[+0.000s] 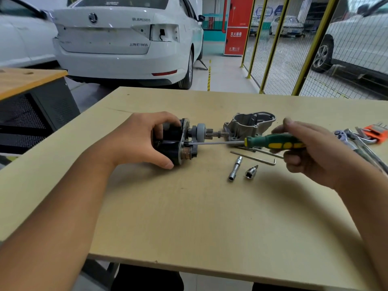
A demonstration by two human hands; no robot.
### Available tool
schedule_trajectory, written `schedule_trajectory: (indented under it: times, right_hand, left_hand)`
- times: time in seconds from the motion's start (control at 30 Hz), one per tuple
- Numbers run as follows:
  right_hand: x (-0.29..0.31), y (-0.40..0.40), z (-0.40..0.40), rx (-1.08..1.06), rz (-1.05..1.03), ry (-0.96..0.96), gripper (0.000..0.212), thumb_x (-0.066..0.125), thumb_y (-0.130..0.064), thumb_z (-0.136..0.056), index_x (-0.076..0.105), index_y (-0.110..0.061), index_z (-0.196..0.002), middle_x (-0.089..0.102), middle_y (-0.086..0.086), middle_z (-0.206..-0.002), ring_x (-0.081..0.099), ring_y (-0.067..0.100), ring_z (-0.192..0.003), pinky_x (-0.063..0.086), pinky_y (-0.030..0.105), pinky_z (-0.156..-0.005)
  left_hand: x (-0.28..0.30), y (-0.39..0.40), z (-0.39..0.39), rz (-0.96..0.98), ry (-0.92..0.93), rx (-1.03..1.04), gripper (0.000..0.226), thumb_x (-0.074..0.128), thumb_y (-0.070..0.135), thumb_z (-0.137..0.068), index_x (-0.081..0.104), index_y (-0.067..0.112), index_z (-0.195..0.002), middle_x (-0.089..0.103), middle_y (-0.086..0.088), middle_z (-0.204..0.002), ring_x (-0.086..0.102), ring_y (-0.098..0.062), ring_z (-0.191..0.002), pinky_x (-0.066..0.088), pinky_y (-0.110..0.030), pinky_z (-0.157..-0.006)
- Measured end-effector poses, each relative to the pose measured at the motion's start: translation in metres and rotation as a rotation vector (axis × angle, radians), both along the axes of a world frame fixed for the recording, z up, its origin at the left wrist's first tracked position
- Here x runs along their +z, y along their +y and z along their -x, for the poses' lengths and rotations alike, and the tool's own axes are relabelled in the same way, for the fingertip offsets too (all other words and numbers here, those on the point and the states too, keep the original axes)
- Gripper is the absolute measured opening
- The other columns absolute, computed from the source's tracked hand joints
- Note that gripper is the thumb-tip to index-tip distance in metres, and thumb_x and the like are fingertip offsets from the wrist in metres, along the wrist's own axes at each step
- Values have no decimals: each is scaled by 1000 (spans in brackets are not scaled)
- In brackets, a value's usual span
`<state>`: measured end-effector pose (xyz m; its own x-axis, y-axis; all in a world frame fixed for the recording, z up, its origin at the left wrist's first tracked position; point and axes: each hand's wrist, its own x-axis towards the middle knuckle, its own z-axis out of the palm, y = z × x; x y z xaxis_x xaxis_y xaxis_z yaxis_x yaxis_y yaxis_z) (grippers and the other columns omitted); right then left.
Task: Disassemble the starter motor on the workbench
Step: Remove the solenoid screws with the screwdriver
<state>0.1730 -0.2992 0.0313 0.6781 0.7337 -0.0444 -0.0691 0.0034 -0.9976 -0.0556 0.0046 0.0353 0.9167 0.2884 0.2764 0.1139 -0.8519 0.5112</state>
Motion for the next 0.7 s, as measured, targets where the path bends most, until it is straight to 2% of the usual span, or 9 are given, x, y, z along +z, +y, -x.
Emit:
schedule_trajectory:
  times: [0.07, 0.17, 0.27, 0.37, 0.43, 0.47, 0.57, 0.63, 0.7]
  right_hand:
    - [1, 0, 0, -49, 52, 4, 39, 70, -52, -80, 72, -14, -92, 64, 22, -76, 38, 15, -44, 34, 24, -42]
    - [0, -1, -4, -8, -48, 12, 19, 75, -25, -78, 69, -13, -91, 63, 20, -80, 39, 15, -48, 36, 25, -45]
    - [-1, -3, -5, 20, -114, 13, 33, 80, -9, -61, 71, -16, -93, 64, 8, -79, 46, 15, -55, 48, 29, -52]
    - [-1, -1, 0, -25, -35, -30, 32, 82, -24, -67, 72, -15, -95, 67, 10, -81, 48, 16, -55, 49, 31, -52]
    - [-1, 1, 2, -76, 57, -52, 41, 77, -44, -75, 71, -11, -98, 69, 17, -81, 45, 17, -51, 43, 29, -47]
    - [-1, 1, 3, -89, 77, -53, 43, 74, -47, -76, 71, -10, -98, 68, 19, -79, 42, 17, -49, 40, 28, -45]
    - [0, -2, -1, -53, -6, -27, 28, 79, -29, -71, 71, -13, -92, 65, 16, -79, 40, 16, -50, 36, 26, -45]
    - [0, -3, -2, -28, -70, -12, 30, 82, -14, -63, 72, -17, -91, 67, 10, -80, 48, 18, -57, 44, 29, -49]
    - [-2, -3, -3, -41, -79, -7, 34, 82, -8, -60, 71, -19, -91, 68, 6, -83, 55, 17, -65, 49, 32, -57]
  left_hand:
    - [0, 0, 0, -14, -1, -17, 84, 92, 49, -41, 62, 57, -119, 60, 10, -88, 57, -1, -69, 43, -10, -61]
    - [1, -3, -1, -51, 11, -48, 81, 91, 48, -46, 65, 54, -123, 58, 21, -89, 55, 3, -76, 39, -11, -64]
    - [3, -8, -2, -97, 44, -71, 76, 87, 51, -51, 68, 50, -124, 57, 19, -91, 53, 2, -83, 43, -25, -70]
    - [5, -11, -3, -114, 78, -81, 73, 84, 53, -56, 66, 50, -127, 57, 10, -96, 54, -4, -89, 48, -36, -76]
    - [4, -10, -3, -124, 99, -90, 72, 82, 54, -59, 65, 52, -128, 53, 13, -96, 52, 0, -90, 45, -32, -75]
    - [4, -8, -2, -134, 110, -95, 71, 81, 55, -60, 64, 54, -129, 51, 15, -95, 51, 3, -91, 42, -29, -73]
    - [2, -4, -2, -152, 138, -106, 70, 78, 58, -64, 60, 59, -131, 46, 19, -94, 48, 8, -91, 36, -24, -70]
    - [1, -3, -3, -147, 148, -114, 69, 78, 59, -65, 57, 63, -131, 45, 20, -95, 48, 9, -92, 36, -24, -71]
    - [1, -3, -4, -149, 147, -120, 69, 77, 60, -65, 52, 69, -129, 45, 20, -96, 48, 8, -93, 37, -25, -71]
